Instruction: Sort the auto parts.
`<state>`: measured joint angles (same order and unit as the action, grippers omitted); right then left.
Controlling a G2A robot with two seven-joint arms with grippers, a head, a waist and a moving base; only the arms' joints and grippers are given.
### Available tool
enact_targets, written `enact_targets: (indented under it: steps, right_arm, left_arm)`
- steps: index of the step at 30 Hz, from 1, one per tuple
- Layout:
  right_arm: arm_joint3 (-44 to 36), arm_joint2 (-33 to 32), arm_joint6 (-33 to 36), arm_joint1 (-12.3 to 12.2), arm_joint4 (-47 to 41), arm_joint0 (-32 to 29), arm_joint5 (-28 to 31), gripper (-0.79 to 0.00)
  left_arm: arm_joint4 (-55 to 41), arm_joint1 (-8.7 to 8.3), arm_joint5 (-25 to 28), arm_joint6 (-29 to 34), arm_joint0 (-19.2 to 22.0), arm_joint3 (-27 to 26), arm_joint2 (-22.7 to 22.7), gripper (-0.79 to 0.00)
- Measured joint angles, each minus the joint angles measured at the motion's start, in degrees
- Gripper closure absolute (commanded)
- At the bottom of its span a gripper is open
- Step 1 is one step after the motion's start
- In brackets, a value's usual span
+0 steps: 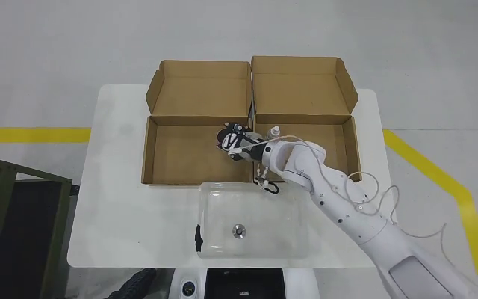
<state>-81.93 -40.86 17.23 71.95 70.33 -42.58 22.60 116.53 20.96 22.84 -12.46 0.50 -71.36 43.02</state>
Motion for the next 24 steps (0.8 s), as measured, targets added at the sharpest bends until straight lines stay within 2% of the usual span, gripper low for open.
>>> enact_targets:
  steps: [4, 7, 11, 13, 19, 24]
  right_arm:
    - [1.2, 0.3, 0.7, 0.6, 0.2, 0.6, -0.3, -0.058]
    - [2.1, 0.6, 1.3, 1.1, 0.3, 1.0, -0.4, -0.163]
    - [3.0, 1.0, 2.1, 1.7, 0.6, 1.3, -0.7, -0.231]
    - [3.5, 1.3, 2.4, 2.0, 0.8, 1.5, -0.8, -0.299]
    - [4.6, 1.5, 3.1, 2.7, 1.9, 1.8, -1.3, -0.323]
    - [5.8, 1.4, 3.3, 3.1, 2.7, 1.6, -1.4, -0.388]
  left_arm:
    - [0.0, 0.00, 0.0, 0.0, 0.0, 0.0, 0.0, -0.785]
    - [0.0, 0.00, 0.0, 0.0, 0.0, 0.0, 0.0, -0.785]
    - [0.0, 0.00, 0.0, 0.0, 0.0, 0.0, 0.0, -0.785]
    - [0.0, 0.00, 0.0, 0.0, 0.0, 0.0, 0.0, -0.785]
    - [0.0, 0.00, 0.0, 0.0, 0.0, 0.0, 0.0, -0.785]
    - [0.0, 0.00, 0.0, 0.0, 0.0, 0.0, 0.0, -0.785]
